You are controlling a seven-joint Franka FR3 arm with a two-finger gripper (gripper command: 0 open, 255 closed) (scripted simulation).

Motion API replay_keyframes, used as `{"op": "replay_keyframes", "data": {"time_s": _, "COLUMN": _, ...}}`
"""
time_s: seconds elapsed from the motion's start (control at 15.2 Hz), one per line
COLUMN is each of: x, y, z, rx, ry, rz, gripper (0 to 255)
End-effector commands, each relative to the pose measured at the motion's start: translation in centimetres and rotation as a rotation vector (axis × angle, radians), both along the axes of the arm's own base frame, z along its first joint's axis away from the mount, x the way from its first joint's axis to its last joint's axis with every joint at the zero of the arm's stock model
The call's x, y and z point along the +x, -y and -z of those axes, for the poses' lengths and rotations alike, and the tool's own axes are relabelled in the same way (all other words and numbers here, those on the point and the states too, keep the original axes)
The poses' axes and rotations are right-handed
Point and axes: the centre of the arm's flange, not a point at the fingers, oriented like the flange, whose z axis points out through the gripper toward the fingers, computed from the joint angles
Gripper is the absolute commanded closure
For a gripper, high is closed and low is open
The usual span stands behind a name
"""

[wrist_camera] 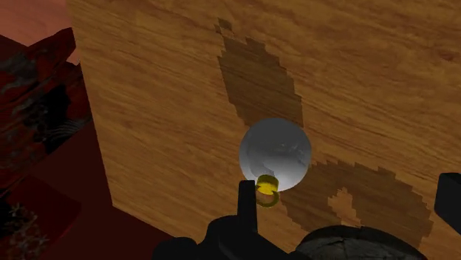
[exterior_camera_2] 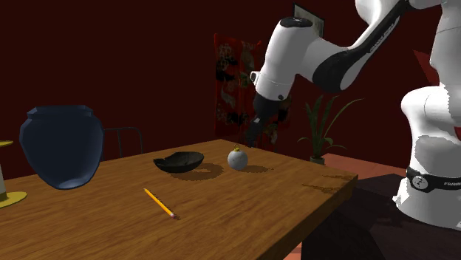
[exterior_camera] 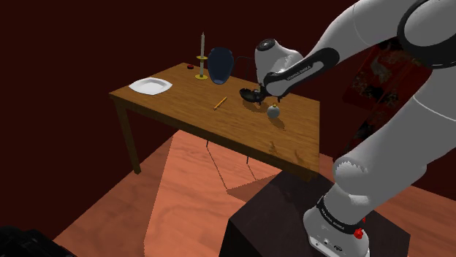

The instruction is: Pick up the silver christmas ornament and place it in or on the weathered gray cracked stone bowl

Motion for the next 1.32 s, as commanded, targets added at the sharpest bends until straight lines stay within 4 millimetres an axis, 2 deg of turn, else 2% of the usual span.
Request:
{"op": "replay_keyframes", "data": {"time_s": 0.0, "x": 1.0, "y": 2.0, "z": 1.2, "rx": -0.034, "ry": 0.015, "rz": 0.046, "gripper": 0}}
{"op": "replay_keyframes", "data": {"time_s": 0.33, "x": 2.9, "y": 6.7, "z": 3.8, "rx": -0.107, "ry": 0.046, "rz": 0.150, "gripper": 0}}
{"op": "replay_keyframes", "data": {"time_s": 0.86, "x": 2.9, "y": 9.1, "z": 7.0, "rx": -0.107, "ry": 0.046, "rz": 0.150, "gripper": 0}}
{"op": "replay_keyframes", "data": {"time_s": 1.25, "x": 2.9, "y": 9.1, "z": 7.0, "rx": -0.107, "ry": 0.046, "rz": 0.150, "gripper": 0}}
